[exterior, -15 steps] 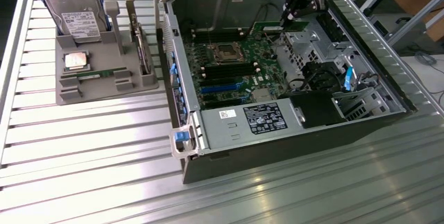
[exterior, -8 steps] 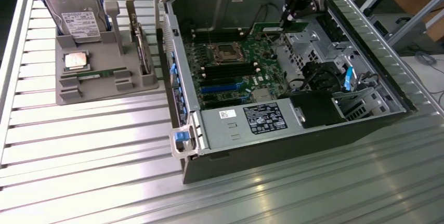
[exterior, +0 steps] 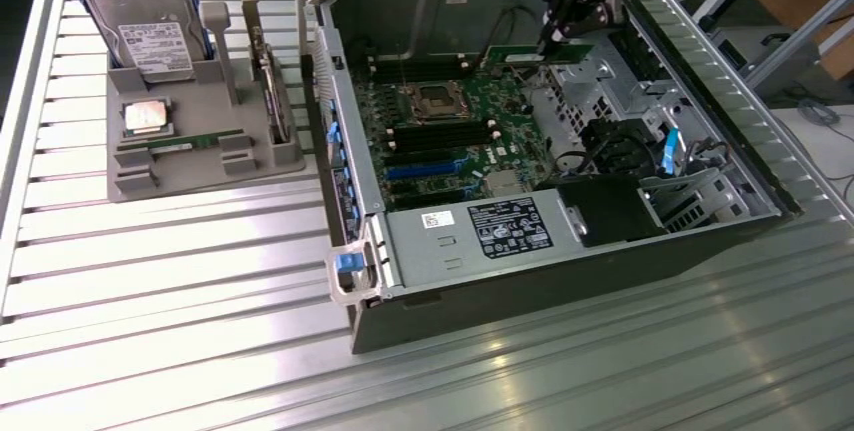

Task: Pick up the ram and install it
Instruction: 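Insert the ram into the slot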

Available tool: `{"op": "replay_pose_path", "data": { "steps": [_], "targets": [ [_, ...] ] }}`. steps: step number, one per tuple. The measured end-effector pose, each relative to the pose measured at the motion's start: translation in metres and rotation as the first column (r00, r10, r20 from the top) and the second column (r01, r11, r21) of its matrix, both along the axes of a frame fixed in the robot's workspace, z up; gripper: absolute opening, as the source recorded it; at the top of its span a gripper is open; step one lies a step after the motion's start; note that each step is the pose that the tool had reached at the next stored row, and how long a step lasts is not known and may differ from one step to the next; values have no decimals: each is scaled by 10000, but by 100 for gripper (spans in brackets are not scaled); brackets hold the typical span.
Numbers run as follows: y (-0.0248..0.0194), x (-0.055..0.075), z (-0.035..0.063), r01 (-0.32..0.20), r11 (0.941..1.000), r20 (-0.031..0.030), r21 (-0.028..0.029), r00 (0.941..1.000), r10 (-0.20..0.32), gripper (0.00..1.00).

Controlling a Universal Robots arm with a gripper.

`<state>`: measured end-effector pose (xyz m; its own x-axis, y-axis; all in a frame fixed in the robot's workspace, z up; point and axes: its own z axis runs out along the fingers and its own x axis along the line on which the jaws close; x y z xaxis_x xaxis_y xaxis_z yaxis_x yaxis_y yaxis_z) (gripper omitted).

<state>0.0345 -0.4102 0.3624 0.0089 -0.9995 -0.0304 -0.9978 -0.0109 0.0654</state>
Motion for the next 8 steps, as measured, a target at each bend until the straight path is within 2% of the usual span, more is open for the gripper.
{"op": "replay_pose_path", "data": {
  "steps": [8],
  "targets": [
    [-5, 0, -19, 0, 10000, 0, 0, 10000, 0, 13]
  ]
}}
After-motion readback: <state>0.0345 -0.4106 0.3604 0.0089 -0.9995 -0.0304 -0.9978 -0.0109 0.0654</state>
